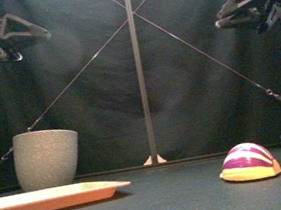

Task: Pick the onion then place it in the grey bowl
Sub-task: Pick the onion

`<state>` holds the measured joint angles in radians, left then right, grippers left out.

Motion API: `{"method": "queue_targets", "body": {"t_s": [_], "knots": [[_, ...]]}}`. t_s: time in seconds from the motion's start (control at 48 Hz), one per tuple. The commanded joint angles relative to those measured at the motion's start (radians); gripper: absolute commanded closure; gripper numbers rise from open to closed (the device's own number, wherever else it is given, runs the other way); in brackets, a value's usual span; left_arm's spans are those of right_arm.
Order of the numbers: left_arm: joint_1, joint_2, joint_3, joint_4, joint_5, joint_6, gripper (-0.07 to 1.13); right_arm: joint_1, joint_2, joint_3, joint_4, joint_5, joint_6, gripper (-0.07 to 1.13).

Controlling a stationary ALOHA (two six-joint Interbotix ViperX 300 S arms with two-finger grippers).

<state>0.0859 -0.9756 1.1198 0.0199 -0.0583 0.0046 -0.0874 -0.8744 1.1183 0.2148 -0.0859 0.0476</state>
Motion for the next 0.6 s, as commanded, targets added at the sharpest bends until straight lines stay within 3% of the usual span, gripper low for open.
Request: {"method": "queue_targets", "body": {"t_s": [0.021,0.208,0.604], "knots": [[0.002,0.002,-0.029,0.000,-0.005,0.000,0.95,-0.006,0.052,-0.028,0.046,0.003,-0.003,-0.04],[0.006,0.002,-0.028,0.000,-0.005,0.000,0.95,0.025,0.173,-0.049,0.041,0.006,-0.006,0.04],[0.012,0.002,-0.018,0.000,-0.008,0.000,0.95,0.284,0.483,-0.176,0.003,0.106,-0.008,0.04]]}}
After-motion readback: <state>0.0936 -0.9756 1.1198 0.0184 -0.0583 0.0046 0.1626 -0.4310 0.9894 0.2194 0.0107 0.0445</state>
